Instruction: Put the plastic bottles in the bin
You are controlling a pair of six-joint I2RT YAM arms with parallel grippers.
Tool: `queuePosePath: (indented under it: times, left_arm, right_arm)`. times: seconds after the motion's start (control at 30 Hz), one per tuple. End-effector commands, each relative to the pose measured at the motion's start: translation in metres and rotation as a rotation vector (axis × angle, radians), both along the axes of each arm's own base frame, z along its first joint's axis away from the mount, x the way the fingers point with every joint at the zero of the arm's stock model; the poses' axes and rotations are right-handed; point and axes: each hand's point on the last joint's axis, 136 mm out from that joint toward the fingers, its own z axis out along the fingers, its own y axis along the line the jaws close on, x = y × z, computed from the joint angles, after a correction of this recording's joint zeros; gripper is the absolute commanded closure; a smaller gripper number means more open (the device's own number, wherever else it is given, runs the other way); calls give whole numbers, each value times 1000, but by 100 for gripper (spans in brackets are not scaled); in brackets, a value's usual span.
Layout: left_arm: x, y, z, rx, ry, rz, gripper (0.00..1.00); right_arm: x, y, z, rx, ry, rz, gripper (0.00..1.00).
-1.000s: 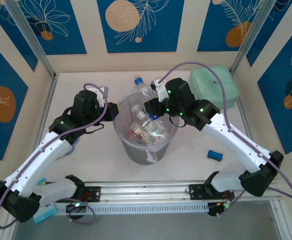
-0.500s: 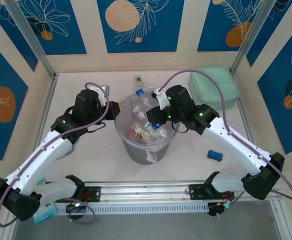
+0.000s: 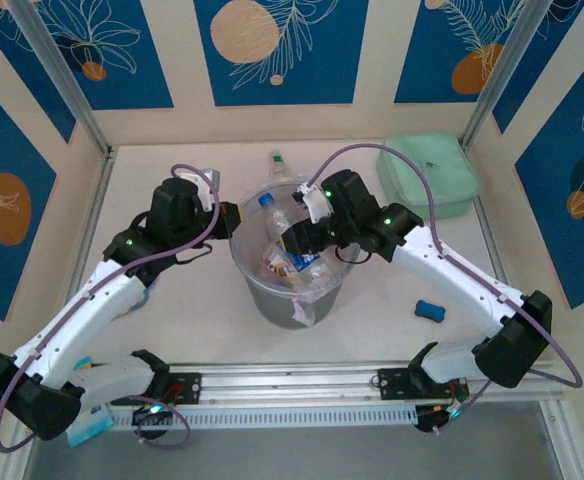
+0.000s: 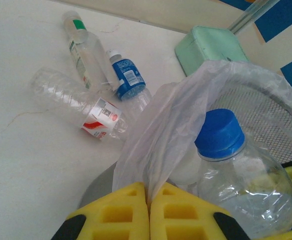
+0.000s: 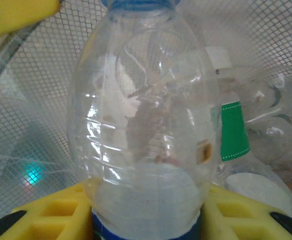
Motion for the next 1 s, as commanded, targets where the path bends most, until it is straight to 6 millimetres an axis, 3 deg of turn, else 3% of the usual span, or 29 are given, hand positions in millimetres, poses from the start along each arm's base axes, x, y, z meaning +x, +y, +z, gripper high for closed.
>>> queuePosePath:
  times: [0.0,0.17,0.3,0.43,0.53,0.63,0.83,0.97]
  left_arm:
    - [-8,-12,-17,23,59,-68,100]
    - [-9,-14,-17,13,61,-78,100]
    - [-9,-13,-15,25,56,-77,100]
    - [-7,-17,-16,26,62,-94,100]
    - [-7,-23,-20,21,81,-111,100]
    - [-6,-26,-19,15,75,-114,100]
    - [-3,-31,-15,10,70,-125,100]
    - [-5,-32,-18,15,80,-126,100]
  right_arm:
    - [-8,-35,-30,-179,104,-76,45]
    - [-5,-39,28,-112,-36,-78,26]
    - [-4,-46,60,-76,-126,-96,15]
    - [-5,-56,80,-40,-196,-128,13]
    - [-8,-56,88,17,-204,-127,18]
    - [-6,-44,80,37,-160,-102,29]
    - [-3,-10,32,-25,-42,-23,54]
    - [-10,5,2,-61,19,3,59]
